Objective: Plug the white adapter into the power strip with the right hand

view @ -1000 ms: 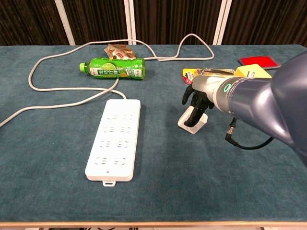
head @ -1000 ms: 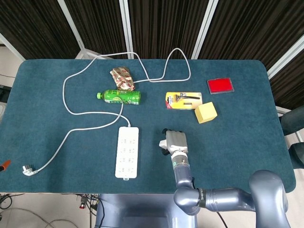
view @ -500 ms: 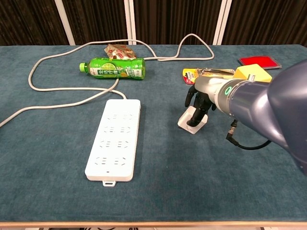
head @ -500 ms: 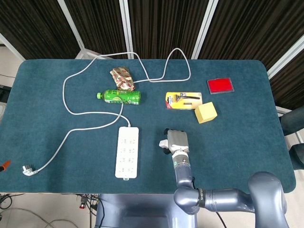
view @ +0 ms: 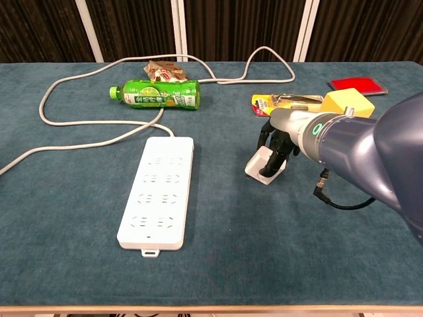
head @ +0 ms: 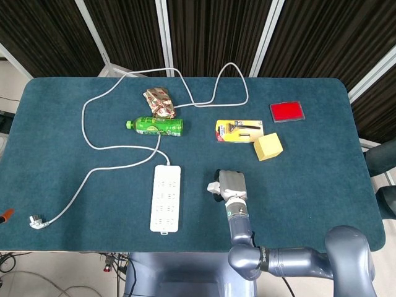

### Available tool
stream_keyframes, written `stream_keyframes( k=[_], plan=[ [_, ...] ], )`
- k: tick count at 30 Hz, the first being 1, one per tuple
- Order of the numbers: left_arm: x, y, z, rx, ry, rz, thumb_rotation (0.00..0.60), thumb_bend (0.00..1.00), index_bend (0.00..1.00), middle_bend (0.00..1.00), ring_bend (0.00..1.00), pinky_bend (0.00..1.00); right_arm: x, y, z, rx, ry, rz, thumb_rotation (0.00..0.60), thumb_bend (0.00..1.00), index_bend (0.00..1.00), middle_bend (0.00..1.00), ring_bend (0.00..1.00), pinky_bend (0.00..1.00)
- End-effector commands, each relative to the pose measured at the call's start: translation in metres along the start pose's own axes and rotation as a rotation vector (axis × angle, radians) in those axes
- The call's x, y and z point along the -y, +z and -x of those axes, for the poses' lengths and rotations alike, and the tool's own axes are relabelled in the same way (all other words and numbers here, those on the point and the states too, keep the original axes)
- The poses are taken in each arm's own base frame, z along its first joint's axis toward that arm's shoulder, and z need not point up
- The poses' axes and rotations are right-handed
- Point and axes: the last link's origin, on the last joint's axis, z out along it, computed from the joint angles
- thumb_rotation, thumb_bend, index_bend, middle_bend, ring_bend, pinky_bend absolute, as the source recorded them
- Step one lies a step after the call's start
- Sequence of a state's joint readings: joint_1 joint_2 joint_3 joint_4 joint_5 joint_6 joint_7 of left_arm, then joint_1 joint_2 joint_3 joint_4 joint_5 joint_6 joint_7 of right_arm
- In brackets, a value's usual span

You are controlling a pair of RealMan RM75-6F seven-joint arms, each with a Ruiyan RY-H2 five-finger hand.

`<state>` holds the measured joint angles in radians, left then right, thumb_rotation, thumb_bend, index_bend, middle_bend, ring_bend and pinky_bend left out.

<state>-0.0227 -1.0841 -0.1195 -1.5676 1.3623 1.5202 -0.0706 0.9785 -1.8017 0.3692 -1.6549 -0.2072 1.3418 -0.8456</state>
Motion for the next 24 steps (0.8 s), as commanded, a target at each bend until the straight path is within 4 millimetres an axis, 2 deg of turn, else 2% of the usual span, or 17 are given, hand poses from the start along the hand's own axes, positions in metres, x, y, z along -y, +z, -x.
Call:
stream_keyframes(
  k=[1,24],
  plan=[
    [0.0000,0.0000,0.0000,0.000,0.000,0.000,0.600,0.08,0.19,0.00,0.00,0.00,-0.0004,0.0006,0.0007,0.000,-0.003,0.003,0.600,0.37,0.39,0.42,0.44,0.30],
    [0.0001,0.0001,-0.0001,0.001,0.003,-0.002,0.600,0.08,0.19,0.00,0.00,0.00,0.0036,0.0054,0.0087,0.000,-0.004,0.013,0.600,0.37,0.46,0.46,0.48,0.33]
  ],
)
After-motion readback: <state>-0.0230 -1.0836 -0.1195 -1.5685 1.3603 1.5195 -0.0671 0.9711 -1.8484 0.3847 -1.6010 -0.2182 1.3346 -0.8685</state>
